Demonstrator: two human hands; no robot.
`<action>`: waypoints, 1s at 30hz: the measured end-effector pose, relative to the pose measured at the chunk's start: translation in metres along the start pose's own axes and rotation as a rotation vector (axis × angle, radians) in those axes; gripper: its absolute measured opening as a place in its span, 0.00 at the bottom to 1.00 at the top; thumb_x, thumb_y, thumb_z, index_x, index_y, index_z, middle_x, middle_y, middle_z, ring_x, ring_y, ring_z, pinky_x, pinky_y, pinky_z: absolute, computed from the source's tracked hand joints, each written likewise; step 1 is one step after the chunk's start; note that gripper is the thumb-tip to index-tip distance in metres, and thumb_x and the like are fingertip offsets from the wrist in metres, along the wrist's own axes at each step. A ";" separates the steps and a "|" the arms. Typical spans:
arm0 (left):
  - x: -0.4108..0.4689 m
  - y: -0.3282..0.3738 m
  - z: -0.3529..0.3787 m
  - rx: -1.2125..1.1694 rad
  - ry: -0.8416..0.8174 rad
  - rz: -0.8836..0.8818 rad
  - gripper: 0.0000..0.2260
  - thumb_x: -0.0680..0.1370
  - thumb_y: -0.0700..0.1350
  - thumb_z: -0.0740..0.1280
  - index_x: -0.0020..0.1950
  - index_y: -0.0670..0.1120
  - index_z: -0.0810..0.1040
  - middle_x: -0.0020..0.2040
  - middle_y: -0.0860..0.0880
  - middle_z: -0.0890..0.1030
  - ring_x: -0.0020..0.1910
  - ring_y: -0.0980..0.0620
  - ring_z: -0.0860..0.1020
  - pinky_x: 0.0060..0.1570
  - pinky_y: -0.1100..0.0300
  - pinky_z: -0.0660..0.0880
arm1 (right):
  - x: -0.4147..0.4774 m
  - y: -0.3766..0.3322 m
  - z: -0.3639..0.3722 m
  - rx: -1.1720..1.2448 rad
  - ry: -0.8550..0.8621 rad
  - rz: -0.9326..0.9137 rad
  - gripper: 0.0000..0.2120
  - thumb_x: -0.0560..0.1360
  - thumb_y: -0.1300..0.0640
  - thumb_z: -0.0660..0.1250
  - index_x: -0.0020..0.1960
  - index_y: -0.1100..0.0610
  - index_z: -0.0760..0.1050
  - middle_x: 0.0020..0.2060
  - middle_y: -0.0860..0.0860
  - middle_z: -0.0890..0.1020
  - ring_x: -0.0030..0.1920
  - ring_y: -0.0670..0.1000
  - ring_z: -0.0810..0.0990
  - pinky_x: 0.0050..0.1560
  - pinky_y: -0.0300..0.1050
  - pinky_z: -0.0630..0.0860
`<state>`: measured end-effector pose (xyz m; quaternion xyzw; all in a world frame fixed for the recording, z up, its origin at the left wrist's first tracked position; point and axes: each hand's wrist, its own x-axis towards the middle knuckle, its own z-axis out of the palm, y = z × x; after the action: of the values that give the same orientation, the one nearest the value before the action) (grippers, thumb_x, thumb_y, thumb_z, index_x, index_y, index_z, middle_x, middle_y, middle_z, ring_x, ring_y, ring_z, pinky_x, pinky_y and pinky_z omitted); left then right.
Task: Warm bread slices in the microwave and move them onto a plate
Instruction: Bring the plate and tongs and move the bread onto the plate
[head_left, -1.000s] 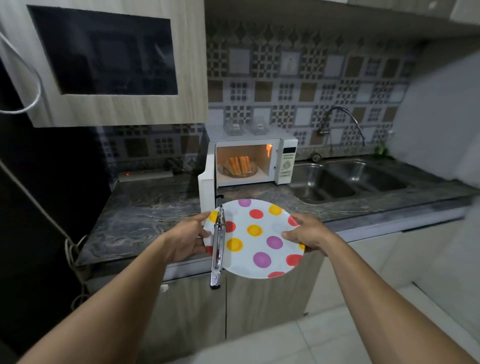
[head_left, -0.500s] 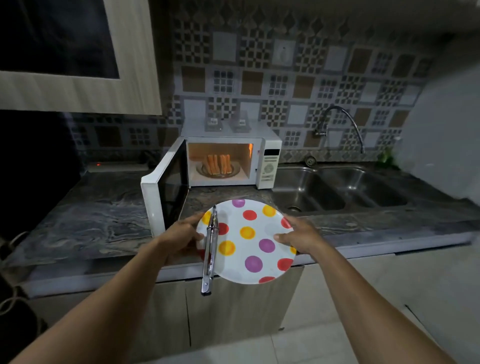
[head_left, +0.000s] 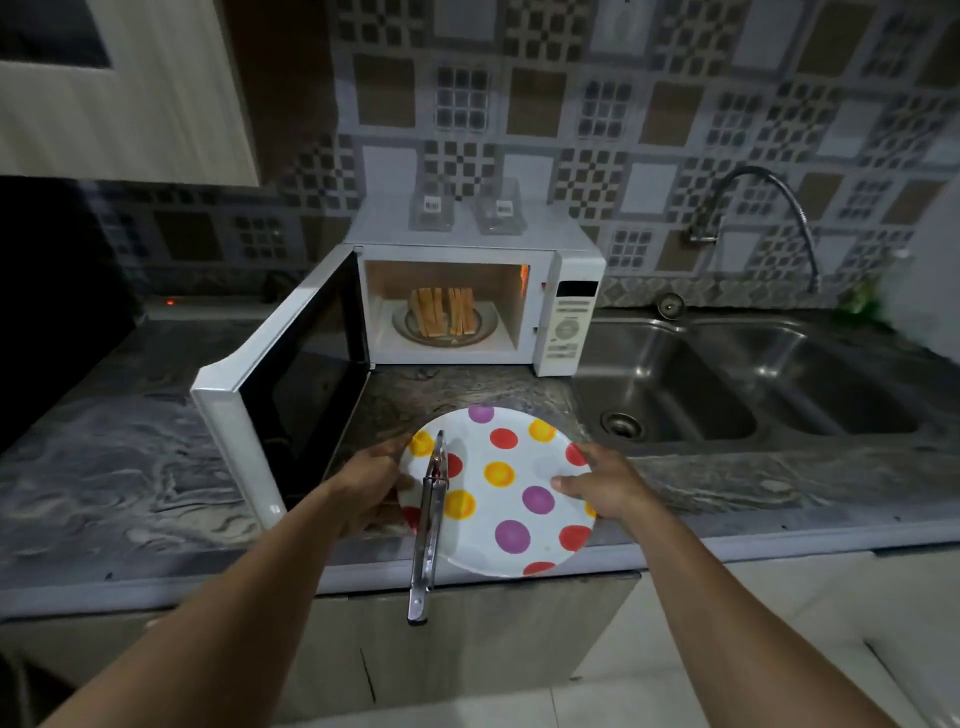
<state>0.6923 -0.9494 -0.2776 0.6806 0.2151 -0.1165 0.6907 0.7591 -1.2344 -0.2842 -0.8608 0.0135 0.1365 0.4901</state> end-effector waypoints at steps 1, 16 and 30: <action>0.011 0.001 0.001 -0.002 0.007 -0.008 0.22 0.81 0.34 0.56 0.60 0.57 0.81 0.45 0.42 0.85 0.38 0.44 0.84 0.35 0.50 0.81 | 0.011 0.001 0.001 -0.003 0.001 0.003 0.16 0.69 0.63 0.79 0.55 0.56 0.82 0.47 0.51 0.87 0.46 0.53 0.86 0.51 0.55 0.83; 0.146 0.003 -0.009 0.078 0.159 -0.106 0.21 0.77 0.31 0.61 0.64 0.52 0.78 0.55 0.43 0.83 0.53 0.41 0.81 0.44 0.47 0.82 | 0.166 0.016 0.039 -0.081 -0.065 0.034 0.17 0.71 0.59 0.77 0.58 0.51 0.78 0.49 0.49 0.82 0.47 0.51 0.80 0.46 0.41 0.73; 0.212 0.008 -0.017 0.390 0.302 -0.052 0.25 0.74 0.27 0.62 0.64 0.51 0.79 0.58 0.42 0.81 0.54 0.39 0.79 0.49 0.49 0.80 | 0.232 0.018 0.062 -0.284 0.000 -0.012 0.26 0.69 0.56 0.79 0.65 0.56 0.78 0.60 0.54 0.83 0.57 0.56 0.81 0.55 0.45 0.77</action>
<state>0.8804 -0.9037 -0.3674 0.8049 0.3067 -0.0706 0.5031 0.9659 -1.1651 -0.3868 -0.9215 -0.0114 0.1342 0.3643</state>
